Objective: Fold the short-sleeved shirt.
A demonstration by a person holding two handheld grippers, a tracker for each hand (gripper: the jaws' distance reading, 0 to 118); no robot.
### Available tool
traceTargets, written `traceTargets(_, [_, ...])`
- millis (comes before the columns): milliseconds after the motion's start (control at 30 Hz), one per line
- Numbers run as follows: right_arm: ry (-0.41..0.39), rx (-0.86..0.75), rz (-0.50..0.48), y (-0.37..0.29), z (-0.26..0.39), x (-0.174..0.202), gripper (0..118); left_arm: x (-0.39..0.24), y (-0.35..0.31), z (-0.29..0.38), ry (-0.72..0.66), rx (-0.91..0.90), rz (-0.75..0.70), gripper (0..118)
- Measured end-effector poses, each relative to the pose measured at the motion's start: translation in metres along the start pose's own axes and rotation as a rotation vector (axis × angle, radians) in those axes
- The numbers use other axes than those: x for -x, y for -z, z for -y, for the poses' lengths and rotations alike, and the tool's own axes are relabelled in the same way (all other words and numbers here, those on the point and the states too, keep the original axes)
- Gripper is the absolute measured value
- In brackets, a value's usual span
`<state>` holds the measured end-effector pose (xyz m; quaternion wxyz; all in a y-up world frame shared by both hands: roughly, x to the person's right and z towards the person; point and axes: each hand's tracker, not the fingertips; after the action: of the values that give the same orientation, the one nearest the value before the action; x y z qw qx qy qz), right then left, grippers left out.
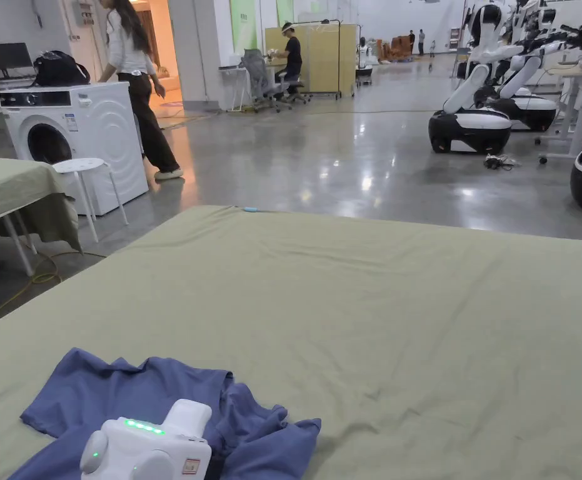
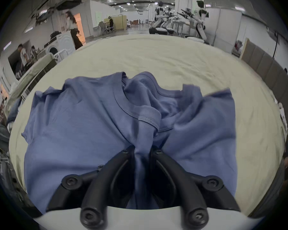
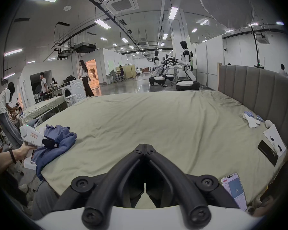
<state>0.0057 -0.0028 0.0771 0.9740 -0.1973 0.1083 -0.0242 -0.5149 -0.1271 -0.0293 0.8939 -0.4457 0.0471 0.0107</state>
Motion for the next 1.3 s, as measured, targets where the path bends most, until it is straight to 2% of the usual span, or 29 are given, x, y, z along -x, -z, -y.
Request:
traceTargets(100, [-0.001,-0.003,-0.021,-0.006,0.000,0.002,0,0.011,-0.006,-0.009,-0.041,0.004,0.020,9])
traceTargets(167, [-0.005,-0.022,-0.032,-0.011,-0.001,0.002,0,0.028,-0.027,-0.020,-0.218,-0.058,0.078,9])
traceTargets(233, [-0.007,-0.033,-0.038,-0.012,-0.002,0.001,0,0.041,-0.062,-0.041,-0.292,-0.216,0.088,9])
traceTargets(333, [0.003,-0.037,-0.050,-0.013,-0.004,-0.001,0,0.044,-0.103,-0.090,-0.184,-0.285,0.020,9])
traceTargets(400, [0.022,-0.042,-0.057,-0.016,-0.003,-0.003,0,0.043,-0.131,-0.122,-0.176,-0.381,-0.019,8])
traceTargets(467, [0.060,-0.047,-0.062,-0.019,-0.002,-0.006,0,0.031,-0.152,-0.158,-0.182,-0.473,0.050,8])
traceTargets(633, [0.069,-0.037,0.001,-0.026,0.001,-0.015,0,-0.045,-0.171,-0.230,0.016,-0.513,0.076,8])
traceTargets(733, [0.099,-0.035,0.027,-0.032,0.003,-0.025,0,-0.108,-0.151,-0.242,0.084,-0.475,0.216,8])
traceTargets(867, [0.146,-0.033,0.068,-0.039,0.004,-0.037,0,-0.208,-0.104,-0.219,0.136,-0.404,0.469,8])
traceTargets(1033, [0.132,-0.035,0.137,-0.061,0.006,-0.047,0,-0.355,-0.062,-0.146,0.235,-0.221,0.796,8])
traceTargets(1133, [0.158,-0.025,0.176,-0.072,0.008,-0.053,0,-0.426,-0.054,-0.092,0.383,-0.086,0.938,8])
traceTargets(1200, [0.163,-0.015,0.201,-0.077,0.010,-0.055,0,-0.459,-0.057,-0.051,0.488,-0.034,0.961,8])
traceTargets(1300, [0.166,-0.002,0.228,-0.082,0.013,-0.054,0,-0.477,-0.064,0.004,0.602,0.017,1.026,9])
